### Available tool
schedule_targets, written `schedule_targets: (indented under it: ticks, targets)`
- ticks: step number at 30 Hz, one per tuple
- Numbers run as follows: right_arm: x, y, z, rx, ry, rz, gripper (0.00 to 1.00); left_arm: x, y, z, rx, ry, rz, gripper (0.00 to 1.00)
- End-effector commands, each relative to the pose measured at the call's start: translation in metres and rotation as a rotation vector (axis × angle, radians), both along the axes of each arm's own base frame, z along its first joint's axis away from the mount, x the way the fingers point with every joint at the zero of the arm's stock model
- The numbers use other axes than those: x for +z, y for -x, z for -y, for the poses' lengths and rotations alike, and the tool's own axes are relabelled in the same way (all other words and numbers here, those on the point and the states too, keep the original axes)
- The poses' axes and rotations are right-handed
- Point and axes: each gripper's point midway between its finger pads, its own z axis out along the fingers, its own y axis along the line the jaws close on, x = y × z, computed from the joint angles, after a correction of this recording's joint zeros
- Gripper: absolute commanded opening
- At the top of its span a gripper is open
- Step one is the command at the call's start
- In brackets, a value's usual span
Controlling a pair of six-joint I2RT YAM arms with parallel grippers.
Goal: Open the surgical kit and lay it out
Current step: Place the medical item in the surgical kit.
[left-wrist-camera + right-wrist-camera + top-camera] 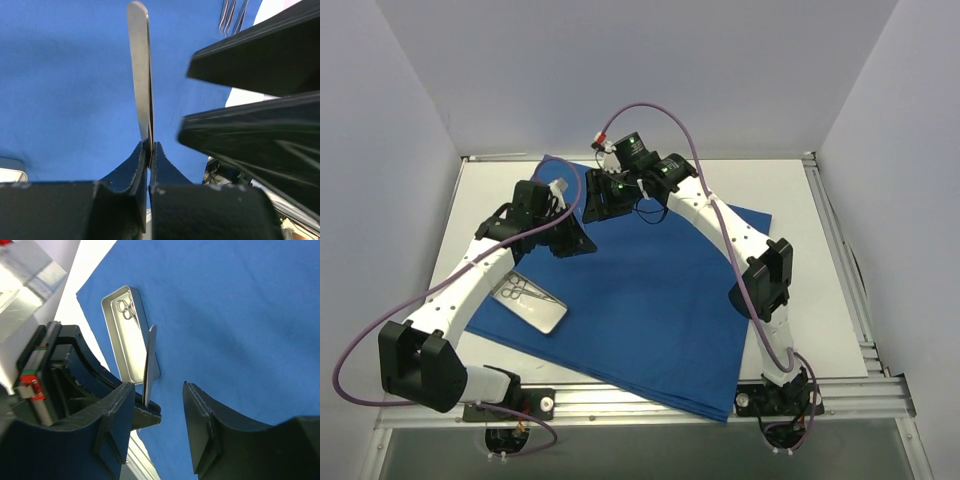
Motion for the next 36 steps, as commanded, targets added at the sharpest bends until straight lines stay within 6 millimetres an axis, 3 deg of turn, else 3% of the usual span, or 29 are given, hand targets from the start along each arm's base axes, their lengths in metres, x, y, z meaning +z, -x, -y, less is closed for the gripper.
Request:
schedule_targets:
  ticks: [1, 20, 24, 28, 32, 36]
  targets:
    - [0.004, -0.001, -0.002, 0.007, 0.017, 0.032, 0.42, 0.022, -0.006, 0.005, -0.019, 0.018, 0.069, 0.02]
    - [-0.004, 0.002, -0.016, 0.037, -0.007, 0.010, 0.36, 0.028, -0.006, 0.020, -0.074, 0.065, 0.082, 0.02]
    - [-0.004, 0.002, -0.018, 0.042, -0.008, 0.007, 0.19, 0.027, -0.006, 0.022, -0.080, 0.065, 0.076, 0.02]
    - [-0.007, 0.004, -0.019, 0.049, 0.000, 0.001, 0.14, 0.027, -0.006, 0.021, -0.078, 0.064, 0.079, 0.02]
    - [-0.010, 0.006, -0.020, 0.051, 0.006, -0.008, 0.16, 0.026, -0.006, 0.021, -0.080, 0.062, 0.080, 0.02]
    - [-0.009, 0.006, -0.023, 0.057, 0.007, 0.000, 0.32, 0.025, -0.006, 0.021, -0.082, 0.059, 0.077, 0.02]
